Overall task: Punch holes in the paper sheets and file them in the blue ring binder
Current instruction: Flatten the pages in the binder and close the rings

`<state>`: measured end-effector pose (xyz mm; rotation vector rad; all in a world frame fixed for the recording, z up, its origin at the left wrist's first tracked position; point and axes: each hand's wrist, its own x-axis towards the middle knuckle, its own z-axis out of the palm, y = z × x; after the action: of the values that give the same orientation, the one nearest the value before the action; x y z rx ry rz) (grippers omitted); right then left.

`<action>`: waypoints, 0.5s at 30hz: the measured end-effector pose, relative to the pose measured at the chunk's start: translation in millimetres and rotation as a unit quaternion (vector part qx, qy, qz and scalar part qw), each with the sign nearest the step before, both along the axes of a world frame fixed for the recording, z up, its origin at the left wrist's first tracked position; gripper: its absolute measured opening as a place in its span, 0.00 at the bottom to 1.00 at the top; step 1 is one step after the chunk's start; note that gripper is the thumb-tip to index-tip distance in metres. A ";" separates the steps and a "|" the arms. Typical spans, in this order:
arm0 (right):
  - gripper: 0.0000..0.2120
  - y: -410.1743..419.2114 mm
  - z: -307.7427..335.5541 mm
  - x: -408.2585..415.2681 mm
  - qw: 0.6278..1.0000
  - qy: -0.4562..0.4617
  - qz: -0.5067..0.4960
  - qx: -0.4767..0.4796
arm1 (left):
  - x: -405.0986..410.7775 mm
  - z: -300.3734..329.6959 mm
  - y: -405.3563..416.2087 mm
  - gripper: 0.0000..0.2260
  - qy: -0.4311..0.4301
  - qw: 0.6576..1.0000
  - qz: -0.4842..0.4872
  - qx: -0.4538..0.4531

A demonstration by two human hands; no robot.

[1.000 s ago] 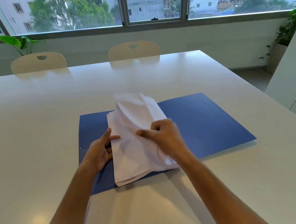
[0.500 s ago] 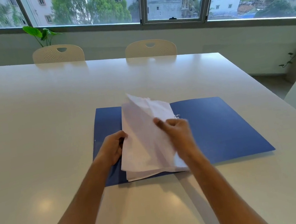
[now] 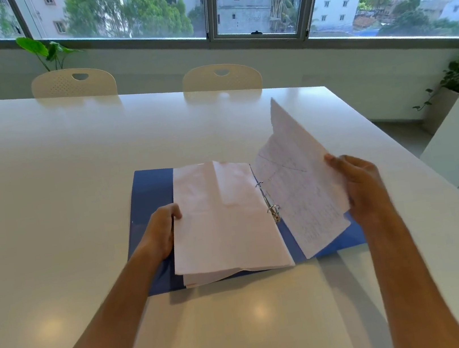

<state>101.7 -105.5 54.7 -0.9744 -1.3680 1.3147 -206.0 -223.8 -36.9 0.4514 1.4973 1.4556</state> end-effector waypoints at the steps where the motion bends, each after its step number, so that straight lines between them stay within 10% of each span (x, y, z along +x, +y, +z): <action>1: 0.15 -5.6 0.6 -10.4 1.000 -0.012 0.018 0.005 | -0.6 -0.1 0.2 0.09 0.003 1.000 -0.003 0.001; 15: 0.13 -80.6 -52.3 -178.4 0.919 -0.319 0.203 0.109 | -9.7 -3.8 1.9 0.17 -0.053 0.997 -0.002 0.055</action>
<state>-76.7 -186.0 2.5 -1.0425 -2.2665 1.1345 -215.7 -222.0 -40.6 0.4369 1.3356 1.5403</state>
